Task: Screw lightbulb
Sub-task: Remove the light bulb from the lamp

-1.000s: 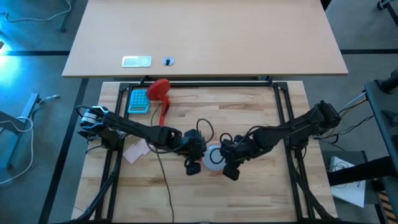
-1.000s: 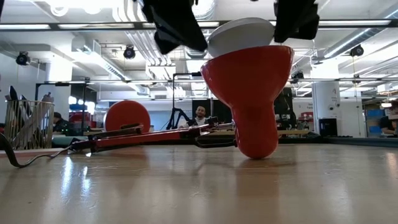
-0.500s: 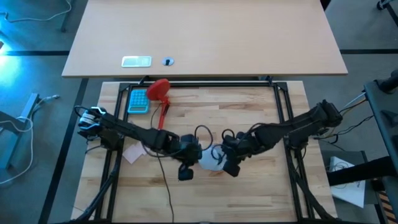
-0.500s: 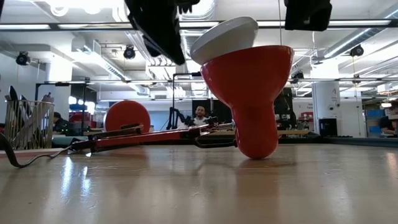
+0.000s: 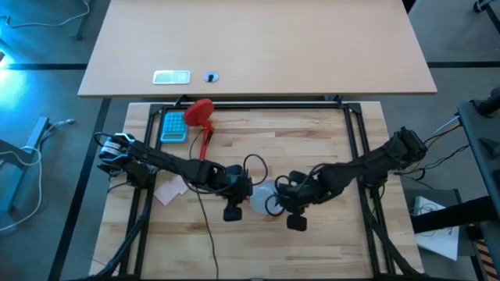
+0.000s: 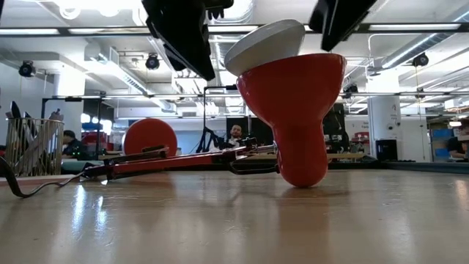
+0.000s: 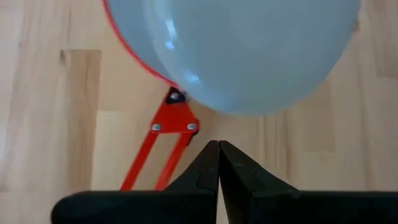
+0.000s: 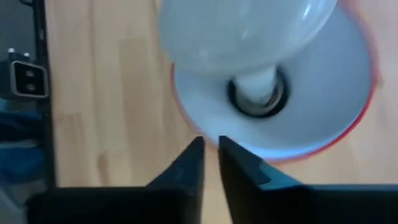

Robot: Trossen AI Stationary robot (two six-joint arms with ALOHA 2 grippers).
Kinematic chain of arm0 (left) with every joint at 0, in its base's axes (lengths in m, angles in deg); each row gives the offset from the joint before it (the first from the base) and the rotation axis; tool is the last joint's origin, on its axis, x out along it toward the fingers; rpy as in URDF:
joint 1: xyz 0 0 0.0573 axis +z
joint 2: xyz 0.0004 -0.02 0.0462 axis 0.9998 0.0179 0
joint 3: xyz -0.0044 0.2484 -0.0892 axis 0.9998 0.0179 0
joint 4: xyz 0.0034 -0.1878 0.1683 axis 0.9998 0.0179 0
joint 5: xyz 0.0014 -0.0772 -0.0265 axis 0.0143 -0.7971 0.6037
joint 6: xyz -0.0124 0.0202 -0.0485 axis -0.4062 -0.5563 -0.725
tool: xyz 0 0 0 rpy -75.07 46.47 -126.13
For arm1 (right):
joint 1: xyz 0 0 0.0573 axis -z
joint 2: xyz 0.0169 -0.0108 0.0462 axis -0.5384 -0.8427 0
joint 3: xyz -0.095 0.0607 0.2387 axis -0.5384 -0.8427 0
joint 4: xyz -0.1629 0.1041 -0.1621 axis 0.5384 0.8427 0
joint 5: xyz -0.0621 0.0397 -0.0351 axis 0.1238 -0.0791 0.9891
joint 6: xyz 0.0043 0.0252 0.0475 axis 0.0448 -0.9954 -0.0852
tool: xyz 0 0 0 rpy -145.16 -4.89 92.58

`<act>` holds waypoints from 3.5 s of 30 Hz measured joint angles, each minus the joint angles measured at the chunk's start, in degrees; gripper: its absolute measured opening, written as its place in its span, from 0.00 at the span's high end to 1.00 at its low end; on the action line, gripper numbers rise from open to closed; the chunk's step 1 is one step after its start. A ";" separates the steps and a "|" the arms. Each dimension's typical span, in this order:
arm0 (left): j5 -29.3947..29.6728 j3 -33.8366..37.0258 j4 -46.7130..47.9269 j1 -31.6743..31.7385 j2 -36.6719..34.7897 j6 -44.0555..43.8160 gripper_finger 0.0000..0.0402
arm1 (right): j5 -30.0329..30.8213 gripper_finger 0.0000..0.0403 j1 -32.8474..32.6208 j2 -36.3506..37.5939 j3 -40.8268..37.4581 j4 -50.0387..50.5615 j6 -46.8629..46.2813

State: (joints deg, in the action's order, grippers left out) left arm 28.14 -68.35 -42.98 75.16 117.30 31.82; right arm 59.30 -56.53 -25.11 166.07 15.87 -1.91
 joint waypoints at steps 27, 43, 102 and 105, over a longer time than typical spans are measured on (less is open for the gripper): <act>-1.27 0.00 -2.25 -2.16 0.00 -5.19 1.00 | 13.72 0.35 3.28 -6.38 -0.50 -21.23 16.97; 0.76 -0.26 -4.36 -1.89 0.02 -1.92 1.00 | 12.76 0.47 3.68 -5.88 -0.22 -17.70 14.42; 23.90 -35.61 13.31 2.25 -6.40 1.96 1.00 | 10.09 0.50 75.93 3.41 -29.03 -7.31 -13.89; 23.93 -37.79 15.82 2.02 -6.80 1.87 1.00 | 10.46 0.43 76.04 3.41 -28.72 -7.42 -13.73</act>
State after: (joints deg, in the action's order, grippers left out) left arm 52.07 -106.13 -27.16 77.18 110.50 33.70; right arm 69.76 19.52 -21.70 137.35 8.45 -15.64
